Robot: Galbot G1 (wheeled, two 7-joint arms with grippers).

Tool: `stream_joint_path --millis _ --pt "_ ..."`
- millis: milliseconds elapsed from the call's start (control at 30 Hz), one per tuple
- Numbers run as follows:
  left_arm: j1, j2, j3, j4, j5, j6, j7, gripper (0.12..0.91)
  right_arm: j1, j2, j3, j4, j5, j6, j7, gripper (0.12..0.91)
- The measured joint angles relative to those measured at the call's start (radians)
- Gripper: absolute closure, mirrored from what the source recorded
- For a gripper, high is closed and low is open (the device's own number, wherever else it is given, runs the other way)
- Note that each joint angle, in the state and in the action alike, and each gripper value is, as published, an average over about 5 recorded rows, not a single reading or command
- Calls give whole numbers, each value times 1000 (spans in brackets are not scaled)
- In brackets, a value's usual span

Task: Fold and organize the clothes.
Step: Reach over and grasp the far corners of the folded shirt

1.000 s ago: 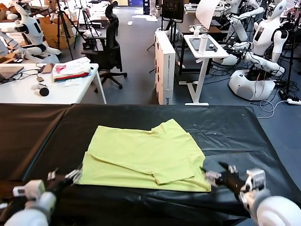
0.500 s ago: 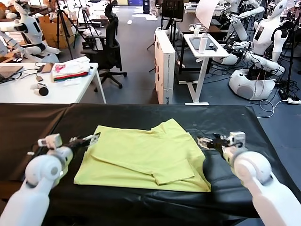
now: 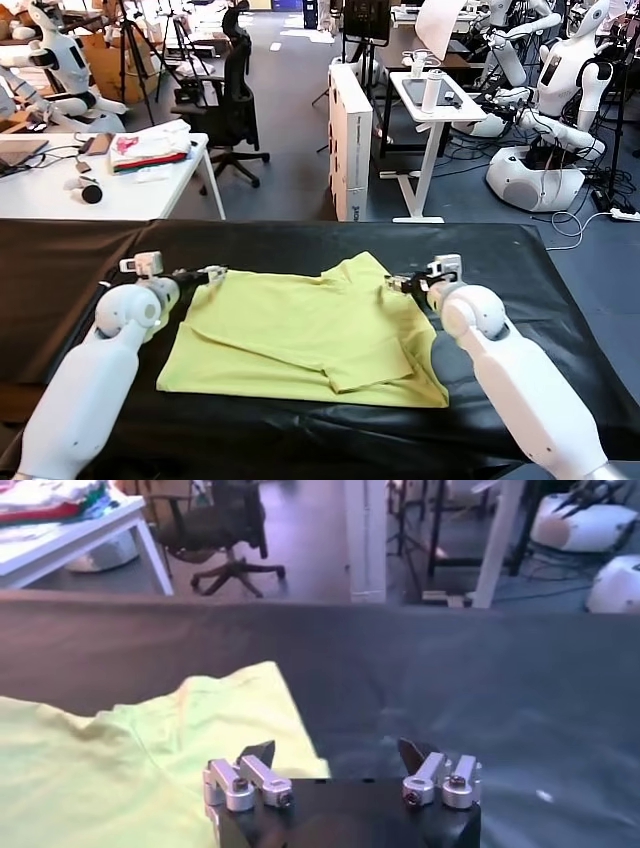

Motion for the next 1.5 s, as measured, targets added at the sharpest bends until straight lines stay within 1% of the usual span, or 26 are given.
stream_joint_path --millis 100,233,467,667,733,767,867,900,967,1000,1100,1133,1233,1367,1500 --pt "-6 -4 6 30 18 -18 11 123 4 8 -6 -8 -2 0 1 118" --pt "-16 -11 10 60 27 -31 13 123 -2 16 -6 -15 -4 0 2 127" --pt "-21 -18 13 85 34 -48 20 123 -18 27 10 -25 -8 0 2 177" --pt "-20 -21 15 90 32 -49 22 133 -22 27 17 -32 -8 0 2 265" --pt "-19 -24 15 91 32 -49 23 177 -24 26 19 -32 -8 0 2 307" --pt "-18 -25 15 92 33 -49 23 216 -25 25 20 -31 -8 0 1 332" --pt "-17 -28 15 93 33 -50 23 384 -27 23 22 -29 -8 0 1 451" --pt "-16 -28 15 93 34 -50 24 459 -27 23 23 -29 -8 0 1 514" --pt "-14 -29 16 92 33 -50 24 573 -28 22 24 -27 -8 0 0 620" --pt "-13 -29 16 91 33 -49 24 646 -29 22 25 -27 -8 0 0 693" --pt "-8 -29 16 88 33 -47 26 792 -32 21 26 -24 -9 0 0 842" --pt "-7 -29 16 87 33 -46 26 821 -33 21 28 -22 -10 0 0 869" --pt "-2 -29 15 84 33 -43 28 868 -39 21 35 -16 -16 0 -4 887" --pt "4 -29 11 78 33 -41 29 882 -52 20 48 -3 -23 0 -10 887" --pt "12 -29 3 64 31 -40 28 882 -75 12 70 24 -16 6 -28 887"
